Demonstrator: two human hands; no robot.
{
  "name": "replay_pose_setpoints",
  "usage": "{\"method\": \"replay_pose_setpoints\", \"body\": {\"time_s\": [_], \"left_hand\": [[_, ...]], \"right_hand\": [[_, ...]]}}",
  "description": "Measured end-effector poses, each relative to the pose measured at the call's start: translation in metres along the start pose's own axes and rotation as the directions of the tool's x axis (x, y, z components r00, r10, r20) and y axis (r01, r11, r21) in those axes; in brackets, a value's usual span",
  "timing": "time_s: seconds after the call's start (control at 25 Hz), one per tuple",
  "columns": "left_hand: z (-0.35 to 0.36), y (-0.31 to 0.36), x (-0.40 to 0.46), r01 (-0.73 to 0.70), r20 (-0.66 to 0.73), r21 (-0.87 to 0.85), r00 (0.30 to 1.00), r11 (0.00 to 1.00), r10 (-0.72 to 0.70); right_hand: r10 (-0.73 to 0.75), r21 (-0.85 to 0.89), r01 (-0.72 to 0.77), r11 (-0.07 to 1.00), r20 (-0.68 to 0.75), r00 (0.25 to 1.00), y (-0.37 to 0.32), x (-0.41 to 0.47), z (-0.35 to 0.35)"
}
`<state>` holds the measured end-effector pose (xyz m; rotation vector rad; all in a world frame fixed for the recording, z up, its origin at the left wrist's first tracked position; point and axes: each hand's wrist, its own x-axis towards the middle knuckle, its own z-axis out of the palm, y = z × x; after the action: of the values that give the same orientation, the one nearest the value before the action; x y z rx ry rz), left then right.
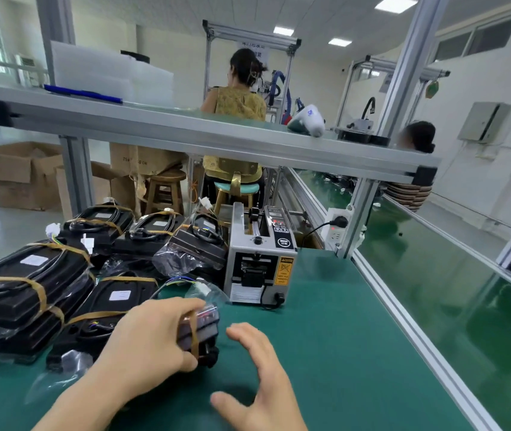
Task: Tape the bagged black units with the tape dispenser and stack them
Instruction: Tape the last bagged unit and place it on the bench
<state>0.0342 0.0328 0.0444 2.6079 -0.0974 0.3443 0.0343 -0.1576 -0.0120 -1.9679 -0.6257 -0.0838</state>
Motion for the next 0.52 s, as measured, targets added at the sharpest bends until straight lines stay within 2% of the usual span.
{"method": "replay_pose_setpoints", "body": {"time_s": [0.04, 0.12, 0.24, 0.36, 0.44, 0.52], "left_hand": [[-0.007, -0.003, -0.004, -0.017, -0.004, -0.161, 1.0, 0.987, 0.016], [-0.021, -0.006, -0.012, -0.056, 0.009, -0.463, 0.998, 0.885, 0.068], [-0.028, -0.009, -0.022, -0.112, -0.008, -0.734, 0.988, 0.67, 0.156], [-0.02, -0.014, -0.029, -0.08, -0.024, -0.903, 0.99, 0.422, 0.137], [-0.014, -0.018, -0.031, -0.054, -0.02, -0.952, 0.993, 0.301, 0.115], [-0.011, -0.021, -0.03, -0.039, -0.016, -0.978, 0.993, 0.205, 0.113]], "right_hand": [[-0.07, -0.001, 0.07, 0.998, 0.019, 0.997, -0.008, 0.001, -0.003], [-0.127, 0.007, 0.126, 0.992, 0.038, 0.991, -0.023, 0.002, -0.006], [-0.179, -0.04, 0.178, 0.983, -0.02, 0.984, -0.033, 0.005, -0.015], [-0.235, -0.171, 0.223, 0.96, -0.054, 0.97, -0.041, 0.01, -0.024], [-0.268, -0.232, 0.252, 0.939, -0.041, 0.962, -0.044, 0.013, -0.027], [-0.221, -0.215, 0.213, 0.953, -0.013, 0.975, -0.046, 0.015, -0.034]]}}
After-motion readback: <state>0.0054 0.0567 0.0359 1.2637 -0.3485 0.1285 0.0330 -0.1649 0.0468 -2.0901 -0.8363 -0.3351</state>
